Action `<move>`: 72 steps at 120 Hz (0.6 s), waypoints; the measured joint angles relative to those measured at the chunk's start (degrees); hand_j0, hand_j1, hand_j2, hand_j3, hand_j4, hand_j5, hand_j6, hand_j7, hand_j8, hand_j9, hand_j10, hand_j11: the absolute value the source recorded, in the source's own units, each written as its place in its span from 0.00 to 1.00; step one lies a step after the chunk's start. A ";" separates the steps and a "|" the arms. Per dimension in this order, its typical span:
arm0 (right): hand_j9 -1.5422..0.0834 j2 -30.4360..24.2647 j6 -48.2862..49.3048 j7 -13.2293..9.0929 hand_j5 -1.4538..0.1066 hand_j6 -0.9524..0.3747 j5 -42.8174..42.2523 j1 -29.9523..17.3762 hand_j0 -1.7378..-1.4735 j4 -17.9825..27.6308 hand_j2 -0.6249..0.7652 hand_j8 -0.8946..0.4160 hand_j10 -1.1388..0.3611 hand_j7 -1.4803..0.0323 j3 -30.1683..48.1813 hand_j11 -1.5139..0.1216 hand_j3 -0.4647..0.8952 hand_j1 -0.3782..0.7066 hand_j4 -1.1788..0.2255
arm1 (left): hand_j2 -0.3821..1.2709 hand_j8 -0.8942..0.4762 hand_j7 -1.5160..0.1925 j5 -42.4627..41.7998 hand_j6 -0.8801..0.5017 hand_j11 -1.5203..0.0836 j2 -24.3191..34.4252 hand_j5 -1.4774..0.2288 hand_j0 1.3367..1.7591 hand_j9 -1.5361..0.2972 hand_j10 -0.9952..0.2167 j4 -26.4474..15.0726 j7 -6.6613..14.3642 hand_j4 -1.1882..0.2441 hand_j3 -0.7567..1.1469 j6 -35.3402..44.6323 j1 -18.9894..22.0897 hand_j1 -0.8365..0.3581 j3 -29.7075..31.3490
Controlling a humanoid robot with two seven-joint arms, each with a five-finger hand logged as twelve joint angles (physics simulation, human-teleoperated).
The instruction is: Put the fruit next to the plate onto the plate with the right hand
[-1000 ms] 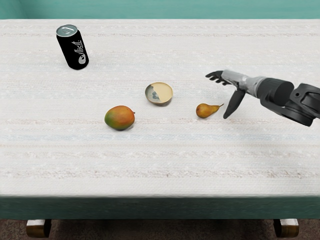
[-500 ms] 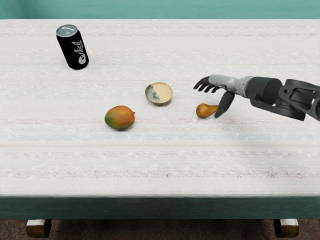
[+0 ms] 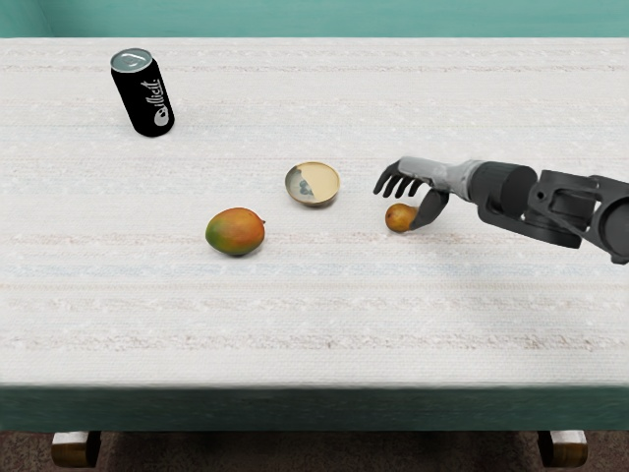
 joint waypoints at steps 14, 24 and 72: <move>0.61 0.34 -0.29 -0.01 0.58 0.40 -0.12 -0.85 0.30 -0.10 0.39 0.36 0.48 0.62 -0.14 0.59 0.34 0.49 0.54 | 0.23 0.65 0.89 0.00 0.64 0.95 0.00 0.87 0.76 0.84 0.82 0.00 -0.01 0.83 0.40 0.00 0.00 0.99 0.00; 0.61 0.93 -0.99 -0.03 0.58 0.40 -0.11 -1.03 0.30 -0.27 0.39 0.36 0.48 0.62 -0.84 0.59 0.34 0.49 0.54 | 0.23 0.65 0.89 0.00 0.64 0.95 0.00 0.87 0.76 0.84 0.82 0.00 0.01 0.83 0.40 0.00 0.00 0.99 0.00; 0.54 1.41 -3.37 0.03 0.51 0.34 0.02 -0.84 0.30 -0.58 0.39 0.32 0.42 0.54 -1.50 0.52 0.34 0.59 0.48 | 0.23 0.65 0.89 0.00 0.64 0.95 0.00 0.87 0.76 0.84 0.82 0.00 0.01 0.83 0.40 -0.01 0.00 0.99 0.00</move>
